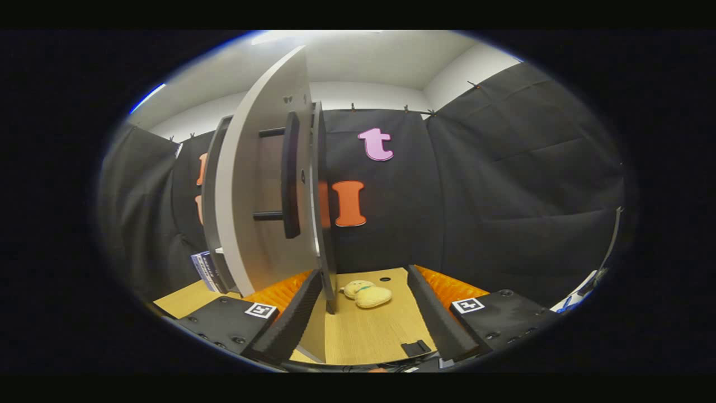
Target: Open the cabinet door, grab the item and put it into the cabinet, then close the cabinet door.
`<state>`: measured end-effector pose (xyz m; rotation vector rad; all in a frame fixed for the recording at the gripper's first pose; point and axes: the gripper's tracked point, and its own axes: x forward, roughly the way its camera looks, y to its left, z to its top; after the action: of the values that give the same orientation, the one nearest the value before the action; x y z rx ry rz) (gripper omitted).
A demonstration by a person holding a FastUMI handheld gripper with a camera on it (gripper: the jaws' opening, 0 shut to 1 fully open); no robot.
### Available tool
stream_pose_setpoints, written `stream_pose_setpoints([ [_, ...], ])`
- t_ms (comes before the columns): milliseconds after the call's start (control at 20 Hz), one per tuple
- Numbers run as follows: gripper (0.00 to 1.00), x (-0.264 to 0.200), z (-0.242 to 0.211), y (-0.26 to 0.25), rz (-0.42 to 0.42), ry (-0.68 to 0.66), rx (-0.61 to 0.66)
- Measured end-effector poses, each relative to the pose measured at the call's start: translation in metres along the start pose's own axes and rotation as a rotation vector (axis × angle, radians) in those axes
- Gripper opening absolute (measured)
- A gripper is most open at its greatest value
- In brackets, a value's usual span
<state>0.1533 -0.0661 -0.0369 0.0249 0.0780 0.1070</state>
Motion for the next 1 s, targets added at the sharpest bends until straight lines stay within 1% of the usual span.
stream_pose_setpoints([
  [50, 0.98, 0.004, 0.000, 0.006, 0.006, 0.003, -0.003],
  [100, 0.98, 0.005, 0.001, 0.003, -0.008, 0.000, -0.012],
  [150, 0.94, 0.007, 0.003, 0.001, -0.018, -0.002, -0.015],
  [200, 0.94, 0.006, 0.003, 0.001, -0.026, -0.001, -0.008],
  [400, 0.94, 0.004, -0.003, 0.007, -0.016, 0.016, 0.057],
  [450, 0.95, 0.003, -0.004, 0.009, -0.015, 0.024, 0.070],
  [550, 0.97, 0.004, -0.005, 0.019, -0.016, 0.029, 0.067],
  [700, 0.97, 0.004, -0.005, 0.041, -0.006, 0.029, 0.037],
  [1000, 0.97, 0.011, -0.012, 0.099, 0.064, 0.048, 0.067],
])
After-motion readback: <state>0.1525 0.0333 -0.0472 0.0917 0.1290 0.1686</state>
